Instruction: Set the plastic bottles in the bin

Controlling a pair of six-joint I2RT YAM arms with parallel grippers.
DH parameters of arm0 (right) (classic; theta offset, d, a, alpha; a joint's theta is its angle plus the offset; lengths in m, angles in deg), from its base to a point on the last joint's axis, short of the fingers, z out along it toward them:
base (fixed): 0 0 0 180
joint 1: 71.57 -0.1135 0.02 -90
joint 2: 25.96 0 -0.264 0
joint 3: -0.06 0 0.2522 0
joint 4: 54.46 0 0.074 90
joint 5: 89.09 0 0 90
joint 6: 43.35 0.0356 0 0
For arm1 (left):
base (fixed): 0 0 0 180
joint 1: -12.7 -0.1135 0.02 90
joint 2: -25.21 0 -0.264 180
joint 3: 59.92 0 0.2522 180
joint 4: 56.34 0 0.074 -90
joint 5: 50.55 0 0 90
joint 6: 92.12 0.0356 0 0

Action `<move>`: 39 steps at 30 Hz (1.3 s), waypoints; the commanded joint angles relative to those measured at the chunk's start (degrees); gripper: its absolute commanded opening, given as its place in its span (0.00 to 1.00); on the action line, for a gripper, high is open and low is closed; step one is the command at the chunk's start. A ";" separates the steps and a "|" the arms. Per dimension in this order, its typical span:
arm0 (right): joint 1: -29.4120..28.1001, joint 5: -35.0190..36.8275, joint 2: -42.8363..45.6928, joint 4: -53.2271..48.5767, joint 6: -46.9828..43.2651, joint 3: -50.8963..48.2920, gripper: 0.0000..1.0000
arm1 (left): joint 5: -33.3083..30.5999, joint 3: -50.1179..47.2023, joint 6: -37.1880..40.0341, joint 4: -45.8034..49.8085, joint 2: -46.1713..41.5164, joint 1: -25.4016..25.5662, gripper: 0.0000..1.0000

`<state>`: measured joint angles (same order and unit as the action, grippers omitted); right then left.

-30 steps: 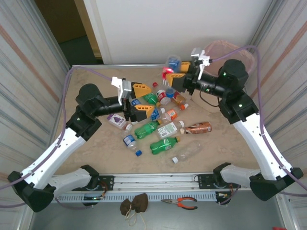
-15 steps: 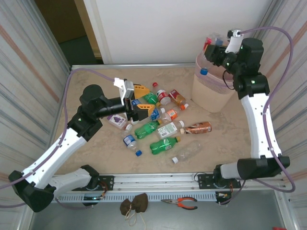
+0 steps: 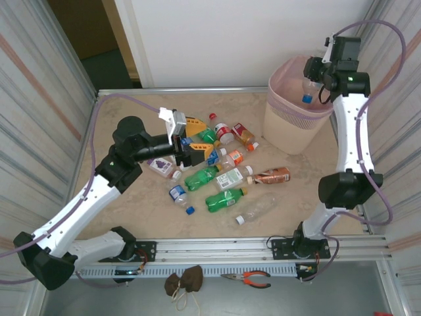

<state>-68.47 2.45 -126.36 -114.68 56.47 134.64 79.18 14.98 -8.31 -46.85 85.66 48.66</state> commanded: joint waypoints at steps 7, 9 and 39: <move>0.16 8.13 -14.52 -16.94 -4.10 11.73 0.41 | -0.11 -1.08 -0.40 -1.39 0.16 -0.32 0.77; 0.23 8.79 -17.32 -18.78 -4.41 13.28 0.42 | -0.11 -1.24 -0.62 -1.74 0.26 -0.36 0.78; 2.23 9.07 -41.45 -14.74 -5.42 15.49 0.47 | -0.50 -2.41 -1.30 -1.73 -0.36 -0.36 0.77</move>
<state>-65.96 13.05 -163.95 -133.58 51.90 149.13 79.15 12.95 -9.45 -47.44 86.18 48.66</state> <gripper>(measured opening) 0.470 0.775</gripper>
